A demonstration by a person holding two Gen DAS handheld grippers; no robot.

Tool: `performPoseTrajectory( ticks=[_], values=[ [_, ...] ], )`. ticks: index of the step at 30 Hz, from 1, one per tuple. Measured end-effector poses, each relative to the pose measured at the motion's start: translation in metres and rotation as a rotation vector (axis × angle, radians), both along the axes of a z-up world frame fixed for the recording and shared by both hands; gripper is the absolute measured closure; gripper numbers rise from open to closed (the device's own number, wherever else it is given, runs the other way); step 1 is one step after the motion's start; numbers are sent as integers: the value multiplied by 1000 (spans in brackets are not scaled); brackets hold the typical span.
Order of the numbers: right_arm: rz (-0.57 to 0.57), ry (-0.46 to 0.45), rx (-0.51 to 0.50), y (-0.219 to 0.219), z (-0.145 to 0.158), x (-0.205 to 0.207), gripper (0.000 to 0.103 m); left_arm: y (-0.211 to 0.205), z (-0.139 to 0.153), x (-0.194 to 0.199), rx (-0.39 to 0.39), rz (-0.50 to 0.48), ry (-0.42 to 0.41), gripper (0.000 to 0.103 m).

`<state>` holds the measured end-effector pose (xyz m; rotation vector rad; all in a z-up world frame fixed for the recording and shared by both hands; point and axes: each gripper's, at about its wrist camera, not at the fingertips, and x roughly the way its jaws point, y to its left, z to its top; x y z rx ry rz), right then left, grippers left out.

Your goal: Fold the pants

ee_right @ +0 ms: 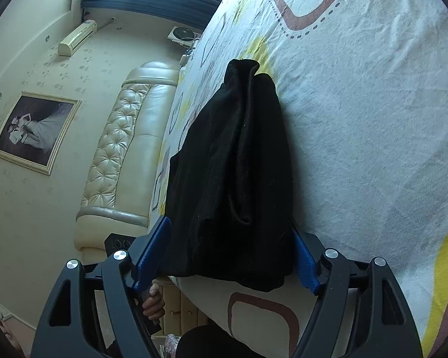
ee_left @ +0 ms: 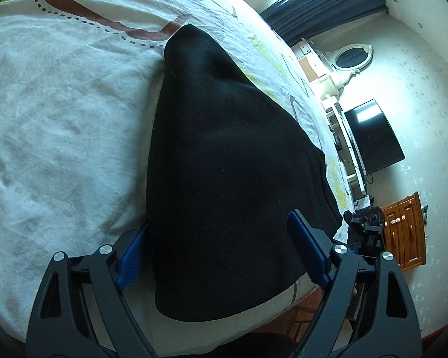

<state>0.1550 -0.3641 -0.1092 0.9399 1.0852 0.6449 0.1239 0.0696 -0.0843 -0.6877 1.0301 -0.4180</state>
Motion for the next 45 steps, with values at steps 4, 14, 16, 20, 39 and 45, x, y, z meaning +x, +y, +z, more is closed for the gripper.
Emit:
performPoseTrajectory(
  ticks=[4, 14, 16, 20, 39, 45],
  values=[
    [-27, 13, -29, 3, 3, -3, 29, 0, 0, 3, 5, 9, 4, 17],
    [-21, -15, -162, 23, 7, -8, 31, -8, -2, 1, 51, -3, -21, 17],
    [-24, -2, -182, 24, 4, -7, 46, -8, -3, 1, 51, -3, -23, 17],
    [-29, 9, -150, 19, -1, -7, 51, -9, -2, 0, 51, -5, -23, 16],
    [-131, 121, 41, -12, -12, -16, 45, -16, 0, 0, 85, -33, -47, 11],
    [-136, 96, -111, -16, 12, -39, 29, -23, 8, -6, 181, 7, -38, 8]
  ],
)
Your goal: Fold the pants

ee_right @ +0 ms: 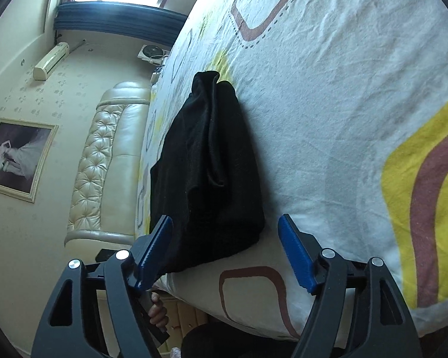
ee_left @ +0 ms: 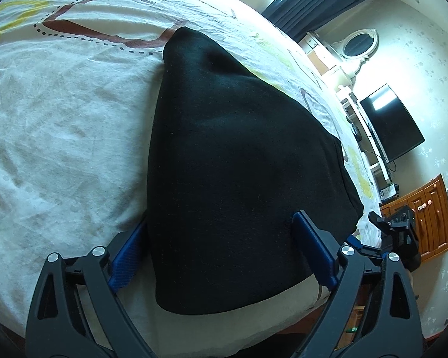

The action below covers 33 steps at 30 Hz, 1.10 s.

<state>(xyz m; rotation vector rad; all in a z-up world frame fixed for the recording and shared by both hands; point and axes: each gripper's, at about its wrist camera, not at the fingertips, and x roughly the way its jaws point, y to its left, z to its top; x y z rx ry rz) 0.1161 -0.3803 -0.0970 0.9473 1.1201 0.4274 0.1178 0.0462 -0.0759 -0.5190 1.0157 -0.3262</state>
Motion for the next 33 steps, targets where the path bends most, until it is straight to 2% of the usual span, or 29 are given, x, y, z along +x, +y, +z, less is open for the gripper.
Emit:
performPoseTrajectory(
  ticks=[4, 9, 11, 14, 17, 22, 27, 33],
  values=[
    [42, -18, -247, 16, 17, -16, 26, -3, 10, -12, 114, 46, -8, 5],
    [132, -97, -607, 47, 31, -37, 26, -8, 28, -38, 262, 104, -32, 5],
    [171, -137, -679, 59, 33, -44, 26, -11, 35, -51, 327, 132, -34, 5],
    [182, -158, -678, 73, 37, -53, 26, -14, 45, -69, 399, 174, -45, 5],
    [198, -178, -701, 83, 37, -60, 26, -14, 55, -90, 444, 213, -97, 5],
    [223, -218, -750, 105, 44, -61, 26, -22, 64, -109, 517, 216, -176, 5],
    [216, -253, -782, 109, 48, -60, 26, -29, 67, -108, 500, 206, -208, 5],
    [189, -270, -795, 107, 49, -55, 26, -38, 62, -105, 491, 190, -182, 5]
  ],
)
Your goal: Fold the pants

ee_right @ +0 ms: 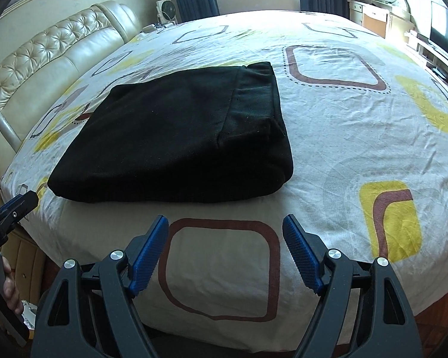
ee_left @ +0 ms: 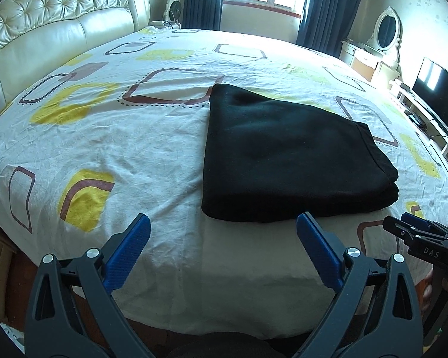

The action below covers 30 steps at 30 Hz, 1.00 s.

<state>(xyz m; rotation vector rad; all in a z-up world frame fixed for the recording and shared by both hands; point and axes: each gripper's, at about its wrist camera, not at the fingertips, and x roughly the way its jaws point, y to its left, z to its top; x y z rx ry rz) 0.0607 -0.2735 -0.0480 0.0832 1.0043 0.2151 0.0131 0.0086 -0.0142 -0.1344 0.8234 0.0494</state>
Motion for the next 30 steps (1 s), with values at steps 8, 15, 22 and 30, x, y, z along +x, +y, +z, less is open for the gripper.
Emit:
performPoseTrajectory(
  ticks=[8, 15, 22, 30],
  values=[
    [-10, -12, 4, -1, 0, 0, 26, -4, -3, 0, -2, -4, 18, 5],
    [-4, -14, -1, 1, 1, -1, 26, -4, -1, -1, 15, 5, 12, 5],
    [-14, -6, 11, -1, 0, -1, 26, -5, 0, 0, 36, 8, 18, 5],
    [-4, -1, 10, 2, -1, -2, 26, -6, 4, -1, 57, 20, 3, 5]
  ],
)
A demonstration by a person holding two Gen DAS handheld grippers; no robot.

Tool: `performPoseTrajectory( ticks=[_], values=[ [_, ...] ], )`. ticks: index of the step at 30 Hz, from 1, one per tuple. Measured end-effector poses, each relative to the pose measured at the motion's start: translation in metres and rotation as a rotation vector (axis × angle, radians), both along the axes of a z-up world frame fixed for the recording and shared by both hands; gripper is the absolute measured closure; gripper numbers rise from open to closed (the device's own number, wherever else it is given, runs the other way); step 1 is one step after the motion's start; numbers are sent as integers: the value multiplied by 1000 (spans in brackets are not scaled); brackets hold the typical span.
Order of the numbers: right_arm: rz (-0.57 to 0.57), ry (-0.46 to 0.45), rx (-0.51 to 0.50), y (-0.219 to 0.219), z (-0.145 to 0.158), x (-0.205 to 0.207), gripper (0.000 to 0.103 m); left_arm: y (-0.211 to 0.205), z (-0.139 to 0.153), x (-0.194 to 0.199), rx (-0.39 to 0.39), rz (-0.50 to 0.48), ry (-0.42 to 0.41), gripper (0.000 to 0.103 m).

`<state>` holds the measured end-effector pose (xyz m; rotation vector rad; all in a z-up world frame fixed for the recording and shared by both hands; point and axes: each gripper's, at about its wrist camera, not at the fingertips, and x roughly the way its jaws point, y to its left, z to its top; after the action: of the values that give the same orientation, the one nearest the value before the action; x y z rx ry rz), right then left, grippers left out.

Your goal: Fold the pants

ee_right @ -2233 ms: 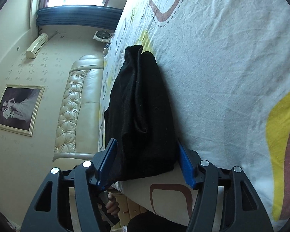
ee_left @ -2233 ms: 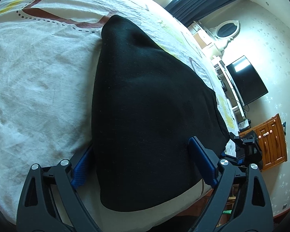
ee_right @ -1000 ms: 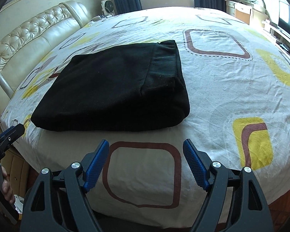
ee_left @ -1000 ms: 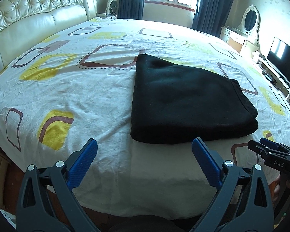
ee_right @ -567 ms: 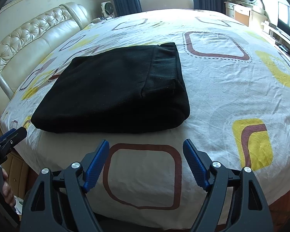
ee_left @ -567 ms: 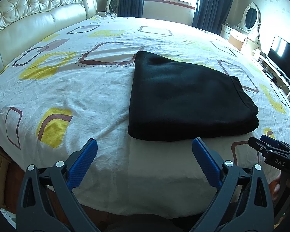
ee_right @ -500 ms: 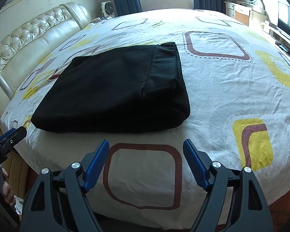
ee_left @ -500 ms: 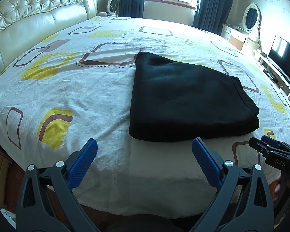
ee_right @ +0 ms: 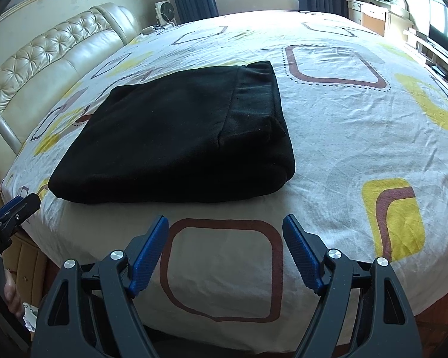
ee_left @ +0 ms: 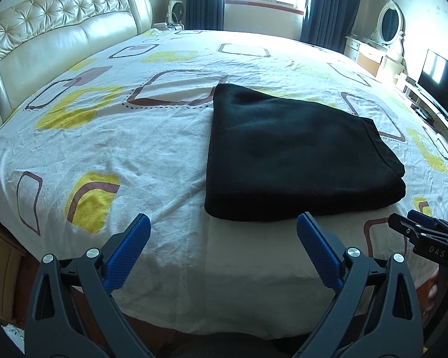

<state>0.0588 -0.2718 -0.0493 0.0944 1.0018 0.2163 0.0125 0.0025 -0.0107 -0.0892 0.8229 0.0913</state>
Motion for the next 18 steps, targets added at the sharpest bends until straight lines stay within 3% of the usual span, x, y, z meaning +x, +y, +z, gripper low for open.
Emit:
performPoseTrajectory(
  ticks=[18],
  values=[
    [25, 19, -2, 6, -4, 0, 26, 2, 9, -1, 14, 29, -35, 5]
  ],
)
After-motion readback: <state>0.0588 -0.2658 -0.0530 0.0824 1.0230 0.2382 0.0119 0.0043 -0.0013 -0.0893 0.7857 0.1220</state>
